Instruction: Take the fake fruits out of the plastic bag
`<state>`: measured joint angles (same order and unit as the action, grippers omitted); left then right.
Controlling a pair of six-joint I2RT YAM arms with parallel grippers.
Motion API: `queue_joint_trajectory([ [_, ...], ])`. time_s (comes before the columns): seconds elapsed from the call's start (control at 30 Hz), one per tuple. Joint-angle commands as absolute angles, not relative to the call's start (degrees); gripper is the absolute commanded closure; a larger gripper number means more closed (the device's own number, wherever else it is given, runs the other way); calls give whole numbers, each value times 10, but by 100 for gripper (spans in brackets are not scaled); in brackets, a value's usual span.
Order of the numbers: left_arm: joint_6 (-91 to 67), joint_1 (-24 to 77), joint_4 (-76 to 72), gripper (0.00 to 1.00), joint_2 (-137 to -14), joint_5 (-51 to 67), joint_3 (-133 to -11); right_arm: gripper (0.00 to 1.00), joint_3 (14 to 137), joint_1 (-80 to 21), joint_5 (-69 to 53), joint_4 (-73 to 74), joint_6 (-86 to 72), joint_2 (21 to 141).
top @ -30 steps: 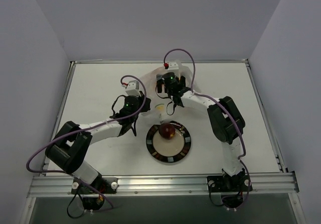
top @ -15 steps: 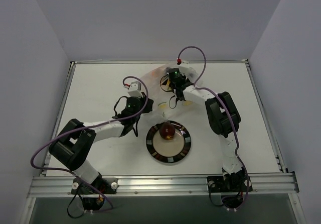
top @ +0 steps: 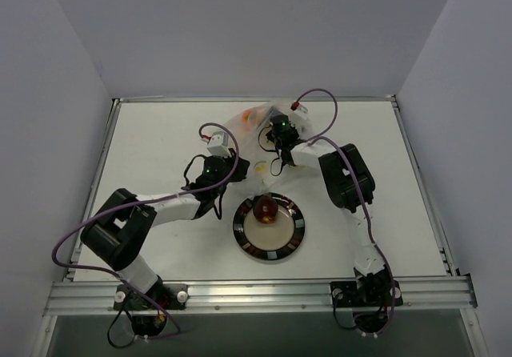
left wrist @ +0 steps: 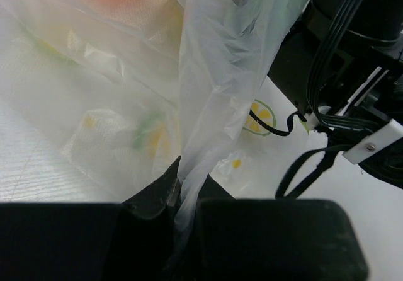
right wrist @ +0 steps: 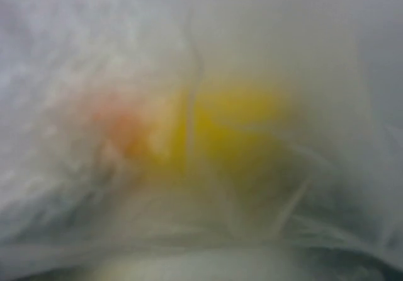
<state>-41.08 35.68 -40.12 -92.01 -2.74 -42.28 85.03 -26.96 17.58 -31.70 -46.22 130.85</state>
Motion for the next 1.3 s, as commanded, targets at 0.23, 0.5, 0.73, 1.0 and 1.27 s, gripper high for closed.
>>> queue_joint_trajectory([
  [0.23, -406, 357, -393, 98, -911, -33, -419, 2, 905, -233, 228, -384, -458, 1355],
  [0.5, -394, 357, -382, 98, -907, -48, -431, 41, 862, -236, 205, -421, -411, 1310],
  [0.73, -392, 355, -367, 98, -905, -66, -471, 45, 754, -245, 125, -427, -391, 1206],
  [1.0, -381, 334, -332, 98, -914, -79, -537, 45, 642, -273, 0, -406, -383, 1099],
  [1.27, -384, 318, -316, 98, -923, -89, -569, 45, 554, -277, -182, -407, -372, 1022],
])
